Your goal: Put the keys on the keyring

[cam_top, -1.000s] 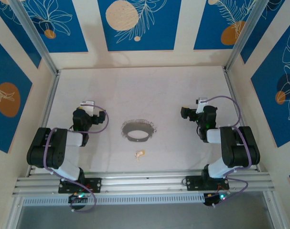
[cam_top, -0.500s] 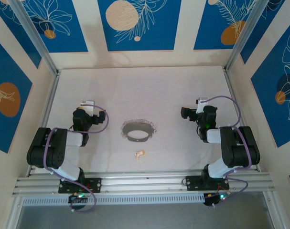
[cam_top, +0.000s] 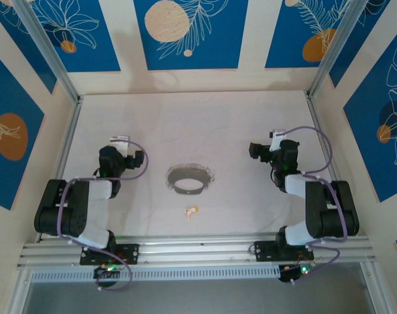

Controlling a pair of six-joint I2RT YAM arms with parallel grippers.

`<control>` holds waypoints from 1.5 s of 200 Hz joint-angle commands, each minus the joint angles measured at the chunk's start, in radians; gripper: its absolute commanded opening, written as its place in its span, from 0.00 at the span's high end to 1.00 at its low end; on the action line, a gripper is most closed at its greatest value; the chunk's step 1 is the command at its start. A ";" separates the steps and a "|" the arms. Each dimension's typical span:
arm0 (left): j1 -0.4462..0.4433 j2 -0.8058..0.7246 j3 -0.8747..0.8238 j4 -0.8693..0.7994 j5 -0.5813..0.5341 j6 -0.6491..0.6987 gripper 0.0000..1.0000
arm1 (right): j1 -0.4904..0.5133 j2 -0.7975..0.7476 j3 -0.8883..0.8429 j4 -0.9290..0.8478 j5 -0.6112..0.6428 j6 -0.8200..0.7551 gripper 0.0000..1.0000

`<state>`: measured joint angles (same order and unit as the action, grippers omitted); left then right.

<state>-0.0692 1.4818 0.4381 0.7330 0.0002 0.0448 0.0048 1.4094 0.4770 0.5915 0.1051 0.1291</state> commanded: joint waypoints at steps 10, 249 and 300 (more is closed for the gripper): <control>0.009 -0.092 0.054 -0.148 -0.030 0.002 0.04 | -0.006 -0.106 0.104 -0.234 0.012 0.090 0.00; -0.474 -0.275 0.103 -0.645 0.161 -0.648 0.29 | 0.541 -0.259 0.070 -0.743 -0.124 0.584 0.34; -0.526 -0.137 0.126 -0.602 0.167 -0.694 0.33 | 0.604 -0.170 0.060 -0.689 -0.056 0.629 0.39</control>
<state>-0.5735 1.2972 0.5499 0.0841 0.1722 -0.6044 0.5961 1.2037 0.5426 -0.1352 0.0055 0.7151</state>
